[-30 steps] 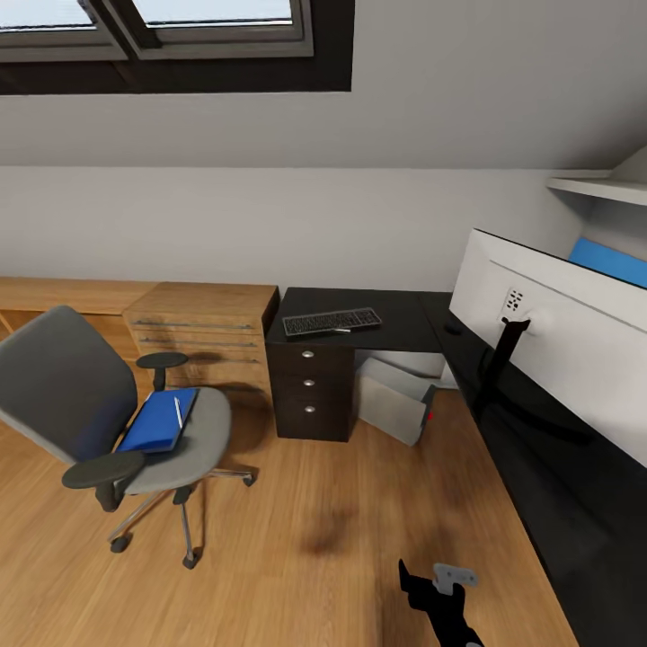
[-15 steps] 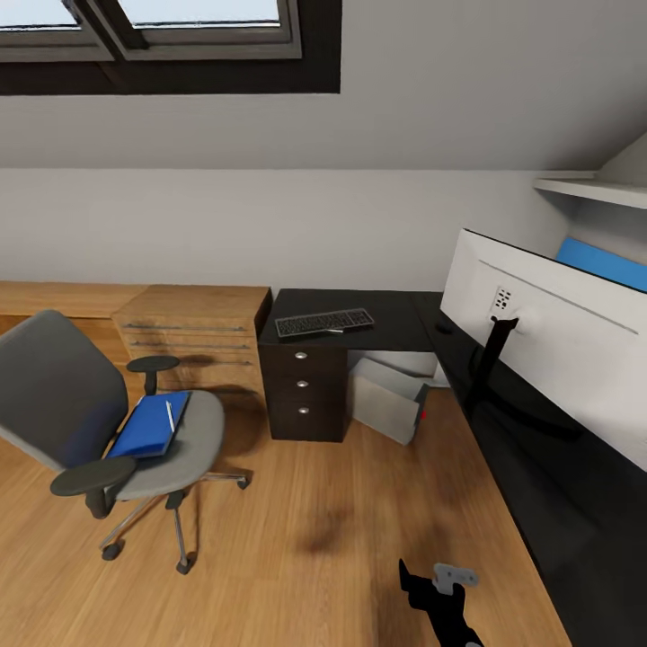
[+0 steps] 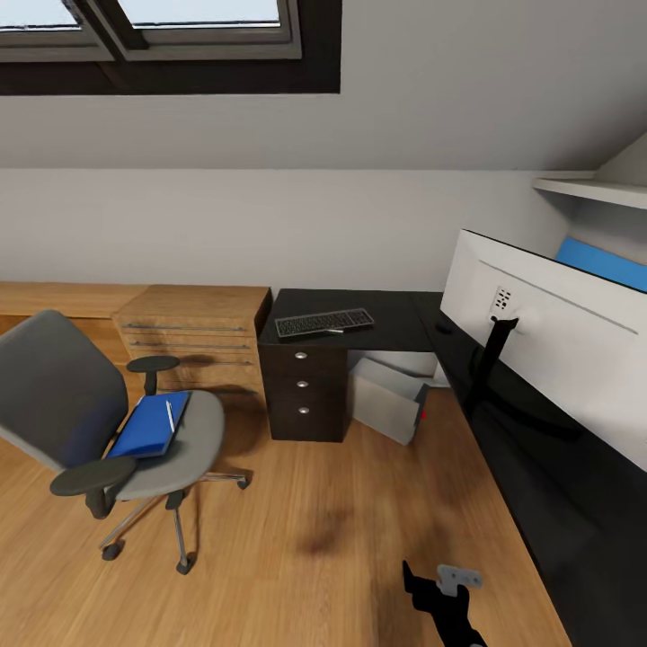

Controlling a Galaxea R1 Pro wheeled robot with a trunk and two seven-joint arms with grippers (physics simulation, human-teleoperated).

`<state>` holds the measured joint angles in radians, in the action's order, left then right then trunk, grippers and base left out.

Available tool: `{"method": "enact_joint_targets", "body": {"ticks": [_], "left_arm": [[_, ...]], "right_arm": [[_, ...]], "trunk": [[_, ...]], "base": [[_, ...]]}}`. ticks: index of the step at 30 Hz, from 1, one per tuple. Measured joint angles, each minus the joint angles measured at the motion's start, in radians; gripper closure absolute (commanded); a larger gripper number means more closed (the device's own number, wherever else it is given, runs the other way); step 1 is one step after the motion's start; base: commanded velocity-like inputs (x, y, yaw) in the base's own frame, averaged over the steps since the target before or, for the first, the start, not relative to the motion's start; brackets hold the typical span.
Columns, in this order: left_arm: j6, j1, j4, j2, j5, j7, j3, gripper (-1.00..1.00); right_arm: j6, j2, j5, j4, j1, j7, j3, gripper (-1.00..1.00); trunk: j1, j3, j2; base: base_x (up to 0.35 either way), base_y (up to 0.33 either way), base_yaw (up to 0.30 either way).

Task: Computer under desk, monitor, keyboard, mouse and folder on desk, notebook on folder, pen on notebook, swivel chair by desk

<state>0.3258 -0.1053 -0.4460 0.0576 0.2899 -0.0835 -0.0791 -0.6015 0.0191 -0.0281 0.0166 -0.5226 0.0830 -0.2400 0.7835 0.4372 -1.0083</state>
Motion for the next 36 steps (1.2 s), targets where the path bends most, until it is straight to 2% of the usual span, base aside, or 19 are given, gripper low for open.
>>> {"method": "enact_joint_targets", "body": {"ticks": [7,28,36], "left_arm": [[0.0,0.0,0.002,0.0,0.0,0.0,-0.001,-1.0],[0.0,0.0,0.032,0.001,0.0,0.0,-0.001,-1.0],[0.0,0.0,0.036,0.002,0.001,0.001,-0.001,-1.0]], "right_arm": [[0.003,-0.001,0.0,0.0,0.002,0.0,0.0,-1.0],[0.001,0.001,0.001,0.0,0.002,-0.001,0.0,-1.0],[0.001,0.003,0.0,0.0,0.002,-0.001,0.0,-1.0]], "trunk": [[0.0,0.0,0.0],[-0.001,0.0,0.0],[0.0,-0.004,0.0]], "base": [[0.062,0.0,0.0],[0.314,0.0,-0.002],[0.057,0.0,-0.13]]}}
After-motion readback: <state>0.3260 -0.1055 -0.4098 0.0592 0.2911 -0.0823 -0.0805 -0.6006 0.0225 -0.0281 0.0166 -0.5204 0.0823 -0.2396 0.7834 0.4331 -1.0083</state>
